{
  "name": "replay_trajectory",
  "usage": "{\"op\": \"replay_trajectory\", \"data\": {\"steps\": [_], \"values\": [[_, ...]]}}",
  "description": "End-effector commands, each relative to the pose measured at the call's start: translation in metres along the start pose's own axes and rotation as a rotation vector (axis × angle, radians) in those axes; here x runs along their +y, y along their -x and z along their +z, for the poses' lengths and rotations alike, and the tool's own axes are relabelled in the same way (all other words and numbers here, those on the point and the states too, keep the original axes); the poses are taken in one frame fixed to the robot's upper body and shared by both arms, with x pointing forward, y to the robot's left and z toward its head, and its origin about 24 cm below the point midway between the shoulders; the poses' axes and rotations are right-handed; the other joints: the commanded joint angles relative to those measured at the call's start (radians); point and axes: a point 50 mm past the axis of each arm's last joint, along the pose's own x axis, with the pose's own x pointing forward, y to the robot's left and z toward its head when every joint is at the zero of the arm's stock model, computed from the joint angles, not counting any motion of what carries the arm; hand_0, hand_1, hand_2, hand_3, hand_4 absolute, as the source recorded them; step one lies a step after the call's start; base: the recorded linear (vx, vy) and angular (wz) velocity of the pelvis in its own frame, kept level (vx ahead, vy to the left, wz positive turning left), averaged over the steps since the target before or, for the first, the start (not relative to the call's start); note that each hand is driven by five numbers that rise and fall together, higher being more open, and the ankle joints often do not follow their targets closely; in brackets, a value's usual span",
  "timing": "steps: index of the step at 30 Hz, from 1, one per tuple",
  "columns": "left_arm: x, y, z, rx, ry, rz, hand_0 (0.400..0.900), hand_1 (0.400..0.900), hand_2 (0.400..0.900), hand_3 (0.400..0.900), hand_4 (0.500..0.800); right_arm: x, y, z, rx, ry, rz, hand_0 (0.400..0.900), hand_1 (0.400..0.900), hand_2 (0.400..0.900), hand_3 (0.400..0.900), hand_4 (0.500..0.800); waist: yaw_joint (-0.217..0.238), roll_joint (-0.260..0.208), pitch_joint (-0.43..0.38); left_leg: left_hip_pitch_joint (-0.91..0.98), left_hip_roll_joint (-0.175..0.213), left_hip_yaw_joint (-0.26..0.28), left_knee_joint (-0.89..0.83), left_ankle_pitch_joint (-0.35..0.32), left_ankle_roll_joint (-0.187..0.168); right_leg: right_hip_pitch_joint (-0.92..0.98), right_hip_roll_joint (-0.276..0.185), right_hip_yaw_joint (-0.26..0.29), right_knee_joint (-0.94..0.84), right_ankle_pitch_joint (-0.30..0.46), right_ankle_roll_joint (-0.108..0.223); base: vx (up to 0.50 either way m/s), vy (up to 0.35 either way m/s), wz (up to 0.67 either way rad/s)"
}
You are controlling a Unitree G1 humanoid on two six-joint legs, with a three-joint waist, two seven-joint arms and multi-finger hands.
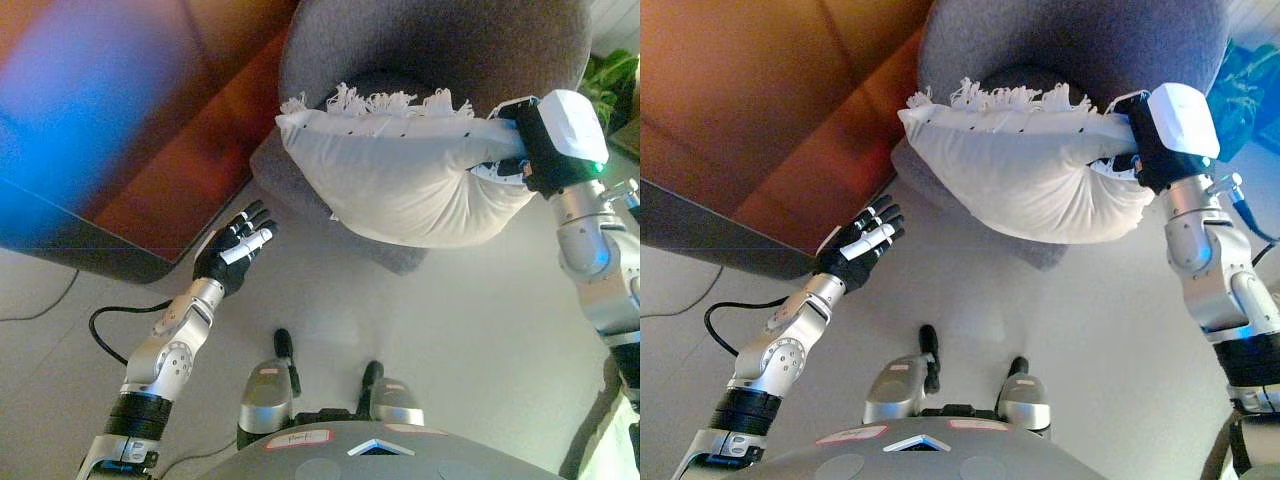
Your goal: Pick up the pillow and put it on the sofa.
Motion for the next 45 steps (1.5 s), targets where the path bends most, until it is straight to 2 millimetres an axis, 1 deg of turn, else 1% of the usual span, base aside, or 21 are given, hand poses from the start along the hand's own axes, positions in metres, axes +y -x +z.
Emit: {"op": "replay_trajectory", "data": {"steps": [1,3,4,5,9,13,16,17,18,19,21,22,25,28,30,33,37,42,45], "values": [[-0.019,-0.001,0.010,-0.039,-0.073,-0.157,0.900,0.900,0.900,0.900,0.800,-0.084,-0.042,0.020,-0.122,0.052,-0.264,0.400,0.400,0.400,0.400,0.500,0.057,-0.030,-0.144,0.076,0.036,-0.032,0.025,-0.118,-0.038,-0.047,0.008,-0.052,-0.041,0.089,-0.008,0.10,0.007,0.16],[-0.022,0.000,0.009,-0.026,-0.082,-0.184,0.900,0.900,0.900,0.900,0.800,-0.084,-0.051,0.012,-0.074,0.080,-0.215,0.400,0.400,0.400,0.400,0.500,0.071,-0.039,-0.147,0.076,0.034,-0.038,0.029,-0.119,-0.038,-0.040,0.007,-0.061,-0.042,0.089,-0.007,0.09,0.002,0.18],[-0.024,0.002,0.008,-0.014,-0.089,-0.205,0.900,0.900,0.900,0.900,0.800,-0.080,-0.057,0.003,-0.034,0.107,-0.182,0.400,0.400,0.400,0.400,0.500,0.085,-0.046,-0.147,0.076,0.034,-0.042,0.030,-0.119,-0.038,-0.034,0.006,-0.069,-0.046,0.091,-0.007,0.08,-0.005,0.17],[-0.024,0.002,0.008,-0.009,-0.089,-0.212,0.900,0.900,0.900,0.900,0.800,-0.079,-0.061,0.000,-0.015,0.121,-0.168,0.400,0.400,0.400,0.400,0.500,0.091,-0.048,-0.146,0.076,0.033,-0.045,0.030,-0.119,-0.038,-0.030,0.006,-0.073,-0.047,0.091,-0.007,0.10,-0.006,0.20],[-0.029,0.004,0.005,0.025,-0.106,-0.259,0.900,0.900,0.900,0.900,0.800,-0.081,-0.078,-0.017,0.097,0.165,-0.113,0.400,0.400,0.400,0.400,0.500,0.132,-0.065,-0.138,0.076,0.030,-0.063,0.021,-0.114,-0.038,-0.015,0.003,-0.099,-0.061,0.102,0.001,0.08,-0.024,0.21],[-0.030,0.004,0.007,0.045,-0.135,-0.299,0.900,0.900,0.900,0.900,0.800,-0.079,-0.087,-0.034,0.219,0.213,-0.052,0.400,0.400,0.400,0.400,0.500,0.169,-0.077,-0.121,0.066,0.030,-0.084,0.016,-0.110,-0.038,-0.011,-0.001,-0.122,-0.069,0.116,0.010,0.06,-0.054,0.23],[-0.031,0.003,0.008,0.055,-0.142,-0.323,0.900,0.900,0.900,0.900,0.800,-0.081,-0.089,-0.045,0.305,0.226,-0.046,0.400,0.400,0.400,0.400,0.500,0.188,-0.078,-0.109,0.060,0.031,-0.097,0.013,-0.109,-0.038,-0.009,-0.002,-0.133,-0.077,0.124,0.017,0.06,-0.049,0.18],[-0.032,0.003,0.009,0.061,-0.152,-0.338,0.900,0.900,0.900,0.900,0.800,-0.082,-0.090,-0.050,0.347,0.242,-0.059,0.553,0.553,0.553,0.553,0.592,0.200,-0.080,-0.101,0.051,0.030,-0.105,0.015,-0.109,-0.037,-0.013,-0.004,-0.139,-0.078,0.129,0.020,0.04,-0.063,0.21],[-0.033,0.002,0.010,0.062,-0.156,-0.346,0.900,0.900,0.900,0.900,0.800,-0.084,-0.090,-0.052,0.369,0.248,-0.068,0.900,0.900,0.900,0.900,0.800,0.205,-0.081,-0.097,0.045,0.029,-0.109,0.017,-0.109,-0.037,-0.015,-0.005,-0.141,-0.079,0.132,0.022,0.03,-0.084,0.24],[-0.035,0.001,0.012,0.062,-0.170,-0.363,0.900,0.900,0.900,0.900,0.800,-0.089,-0.090,-0.060,0.438,0.254,-0.103,0.900,0.900,0.900,0.900,0.800,0.217,-0.083,-0.086,0.031,0.028,-0.118,0.023,-0.109,-0.036,-0.021,-0.006,-0.145,-0.082,0.137,0.026,-0.01,-0.078,0.17],[-0.037,-0.001,0.017,0.047,-0.188,-0.381,0.900,0.900,0.900,0.900,0.800,-0.096,-0.090,-0.065,0.505,0.245,-0.162,0.900,0.900,0.900,0.900,0.800,0.225,-0.083,-0.069,0.011,0.029,-0.127,0.029,-0.109,-0.036,-0.030,-0.006,-0.149,-0.084,0.143,0.028,-0.09,-0.096,0.14],[-0.040,-0.003,0.024,0.026,-0.204,-0.399,0.900,0.900,0.900,0.900,0.800,-0.104,-0.090,-0.068,0.548,0.243,-0.226,0.900,0.900,0.900,0.900,0.800,0.234,-0.082,-0.052,-0.010,0.028,-0.134,0.034,-0.108,-0.034,-0.040,-0.006,-0.151,-0.087,0.147,0.029,-0.14,-0.096,0.11],[-0.045,-0.006,0.032,-0.004,-0.223,-0.421,0.900,0.900,0.900,0.900,0.800,-0.115,-0.090,-0.069,0.572,0.230,-0.322,0.900,0.900,0.900,0.900,0.800,0.247,-0.078,-0.028,-0.038,0.026,-0.148,0.043,-0.107,-0.031,-0.051,-0.010,-0.156,-0.086,0.154,0.031,-0.09,-0.056,0.10],[-0.044,-0.004,0.033,0.000,-0.229,-0.415,0.900,0.900,0.900,0.900,0.800,-0.117,-0.089,-0.070,0.576,0.206,-0.342,0.900,0.900,0.900,0.900,0.800,0.256,-0.079,-0.024,-0.036,0.027,-0.153,0.044,-0.107,-0.029,-0.038,-0.011,-0.163,-0.090,0.157,0.035,0.04,-0.022,0.08],[-0.041,-0.003,0.031,0.010,-0.228,-0.406,0.900,0.900,0.900,0.900,0.800,-0.114,-0.089,-0.071,0.578,0.171,-0.337,0.900,0.900,0.900,0.900,0.800,0.257,-0.081,-0.032,-0.024,0.028,-0.152,0.039,-0.108,-0.027,-0.028,-0.013,-0.165,-0.091,0.157,0.037,0.09,0.005,0.00],[-0.040,0.000,0.028,0.019,-0.241,-0.410,0.900,0.900,0.900,0.900,0.800,-0.100,-0.086,-0.071,0.576,0.118,-0.327,0.900,0.900,0.900,0.900,0.800,0.254,-0.084,-0.056,0.006,0.032,-0.147,0.022,-0.109,-0.026,-0.008,-0.014,-0.166,-0.093,0.155,0.038,0.09,0.025,-0.03],[-0.040,0.000,0.027,0.006,-0.251,-0.393,0.900,0.900,0.900,0.900,0.800,-0.083,-0.086,-0.066,0.545,0.053,-0.319,0.900,0.900,0.900,0.900,0.800,0.238,-0.079,-0.079,0.051,0.033,-0.136,-0.010,-0.108,-0.024,0.008,-0.016,-0.161,-0.093,0.152,0.041,0.04,0.046,-0.10],[-0.038,-0.001,0.026,-0.024,-0.273,-0.366,0.900,0.900,0.900,0.900,0.800,-0.062,-0.085,-0.048,0.436,-0.049,-0.325,0.900,0.900,0.900,0.900,0.800,0.197,-0.059,-0.107,0.104,0.028,-0.114,-0.056,-0.101,-0.019,0.014,-0.016,-0.137,-0.090,0.146,0.040,-0.01,0.079,-0.21],[-0.036,-0.004,0.026,-0.053,-0.270,-0.343,0.900,0.900,0.900,0.900,0.800,-0.043,-0.079,-0.034,0.355,-0.126,-0.298,0.900,0.900,0.900,0.900,0.800,0.160,-0.045,-0.121,0.125,0.024,-0.098,-0.079,-0.094,-0.015,0.004,-0.017,-0.116,-0.082,0.144,0.038,-0.06,0.086,-0.27]]}}
